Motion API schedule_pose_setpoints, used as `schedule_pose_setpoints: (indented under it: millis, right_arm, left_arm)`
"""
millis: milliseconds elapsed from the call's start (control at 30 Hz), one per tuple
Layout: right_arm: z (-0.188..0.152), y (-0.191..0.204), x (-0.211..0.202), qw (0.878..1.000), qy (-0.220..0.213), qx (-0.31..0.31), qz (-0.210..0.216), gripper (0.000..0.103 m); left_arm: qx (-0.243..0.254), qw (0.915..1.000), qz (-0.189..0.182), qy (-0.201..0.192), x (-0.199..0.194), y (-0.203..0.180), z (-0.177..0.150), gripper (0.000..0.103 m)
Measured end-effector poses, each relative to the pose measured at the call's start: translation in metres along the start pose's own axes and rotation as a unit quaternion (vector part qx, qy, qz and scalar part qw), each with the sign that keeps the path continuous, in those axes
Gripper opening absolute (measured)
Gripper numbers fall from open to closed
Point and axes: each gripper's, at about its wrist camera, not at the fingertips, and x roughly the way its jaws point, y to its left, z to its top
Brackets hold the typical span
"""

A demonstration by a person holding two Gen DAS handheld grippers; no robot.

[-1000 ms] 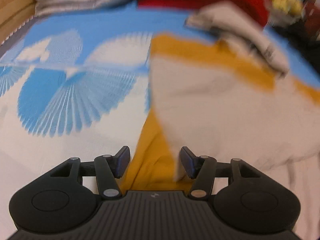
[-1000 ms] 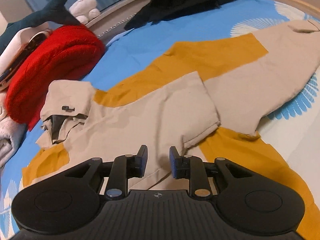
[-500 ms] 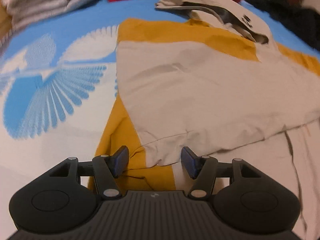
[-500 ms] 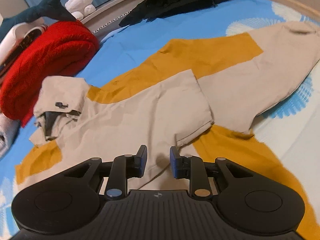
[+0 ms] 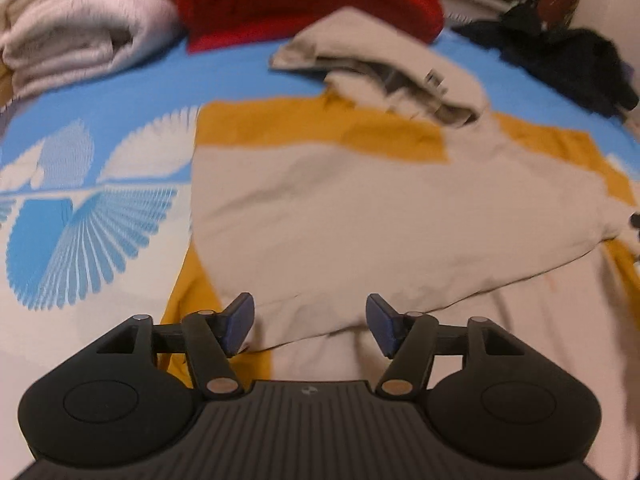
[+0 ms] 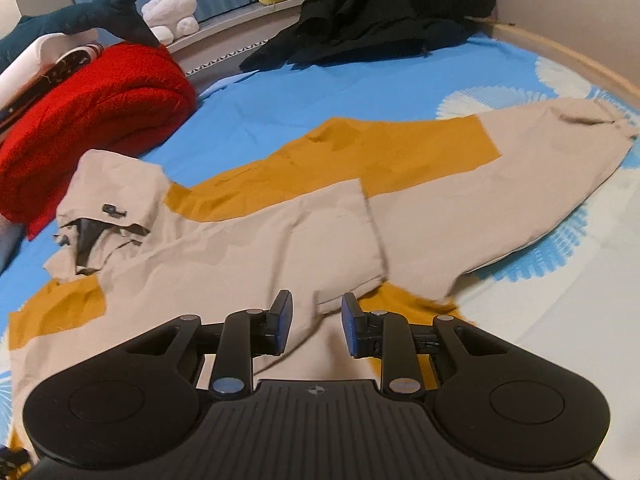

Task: Fold large clothes
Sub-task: 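Move the right tool to the other sleeve cuff and close on it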

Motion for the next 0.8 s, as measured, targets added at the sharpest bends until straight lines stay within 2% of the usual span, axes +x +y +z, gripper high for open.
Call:
schedule_pose_setpoints:
  millis: [233,533,600,667,800]
  right_arm:
    - [0.004,-0.008,-0.022,1.000,-0.017,-0.015,-0.009,0.028]
    - [0.004,-0.032,-0.050,0.999,-0.032,-0.019,-0.019,0.028]
    - [0.009,-0.048,-0.058,0.999,-0.044,-0.015,-0.021,0.028]
    - [0.021,-0.072,-0.068,0.997,-0.075,-0.007,-0.036,0.028]
    - [0.051,-0.148,-0.090,0.989,-0.130,0.037,-0.065,0.027]
  left_arm:
    - [0.025,0.9992,-0.026,-0.018,-0.027,-0.033,-0.005,0.069]
    - [0.035,0.9978,-0.042,-0.038,-0.051,-0.052,-0.019,0.069]
    - [0.038,0.9977,-0.041,-0.038,-0.052,-0.055,-0.021,0.069]
    - [0.038,0.9976,-0.042,-0.041,-0.053,-0.057,-0.021,0.069]
    - [0.039,0.9976,-0.040,-0.040,-0.051,-0.058,-0.021,0.069]
